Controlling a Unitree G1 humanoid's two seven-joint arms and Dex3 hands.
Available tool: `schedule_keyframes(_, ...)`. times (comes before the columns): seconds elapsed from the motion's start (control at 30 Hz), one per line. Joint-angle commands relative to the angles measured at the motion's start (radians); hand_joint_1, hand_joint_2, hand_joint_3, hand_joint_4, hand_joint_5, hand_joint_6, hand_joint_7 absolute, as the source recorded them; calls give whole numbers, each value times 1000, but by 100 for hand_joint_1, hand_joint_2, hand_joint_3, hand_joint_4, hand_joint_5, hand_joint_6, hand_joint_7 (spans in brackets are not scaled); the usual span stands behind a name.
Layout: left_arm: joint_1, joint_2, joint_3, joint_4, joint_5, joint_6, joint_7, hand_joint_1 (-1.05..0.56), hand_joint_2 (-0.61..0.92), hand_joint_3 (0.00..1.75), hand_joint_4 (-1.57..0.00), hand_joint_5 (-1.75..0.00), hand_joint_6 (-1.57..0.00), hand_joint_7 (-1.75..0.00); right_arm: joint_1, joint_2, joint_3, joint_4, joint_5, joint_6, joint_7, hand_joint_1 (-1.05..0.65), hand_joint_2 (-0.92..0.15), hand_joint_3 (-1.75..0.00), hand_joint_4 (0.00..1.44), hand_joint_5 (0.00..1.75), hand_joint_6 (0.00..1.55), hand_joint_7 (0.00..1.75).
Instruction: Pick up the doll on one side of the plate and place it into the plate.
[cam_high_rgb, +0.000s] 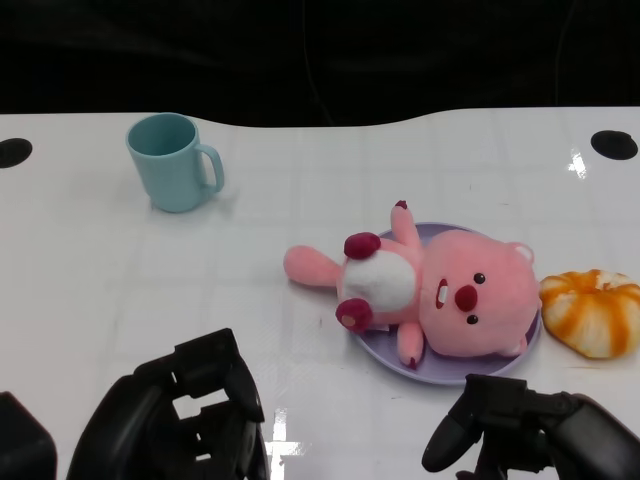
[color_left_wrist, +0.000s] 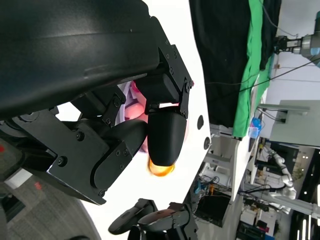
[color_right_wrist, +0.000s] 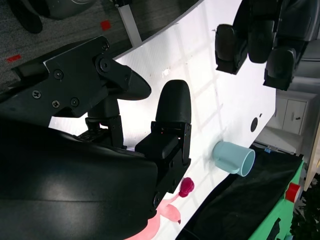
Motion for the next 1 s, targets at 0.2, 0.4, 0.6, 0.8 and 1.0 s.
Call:
schedule_keyframes(0.2, -22, 1, 1, 103, -17, 8, -2, -10, 33, 154, -99, -175, -78, -174, 16, -10, -31, 14, 15, -34, 14, -10, -64, -92, 63, 157, 58, 124)
schedule_keyframes(0.4, -31, 17, -2, 119, -7, -3, -23, -12, 30, 157, -99, -175, -78, -174, 26, -11, -39, 32, 18, -72, 22, -9, -65, -91, 63, 159, 58, 123)
schedule_keyframes(0.6, -35, 18, -3, 119, -8, 10, -14, -12, 29, 157, -100, -175, -80, -172, 25, -15, -41, 41, 11, -86, 18, -10, -65, -91, 63, 158, 59, 123)
schedule_keyframes(0.8, -36, 21, 0, 113, -16, 16, -18, -12, 31, 156, -99, -175, -80, -172, 22, -15, -34, 31, 6, -71, 15, -10, -65, -91, 64, 158, 59, 122)
schedule_keyframes(1.0, -36, 21, 1, 112, -18, 17, -18, -12, 30, 156, -98, -175, -79, -172, 21, -18, -33, 31, 1, -78, 17, -10, -65, -91, 64, 158, 59, 122)
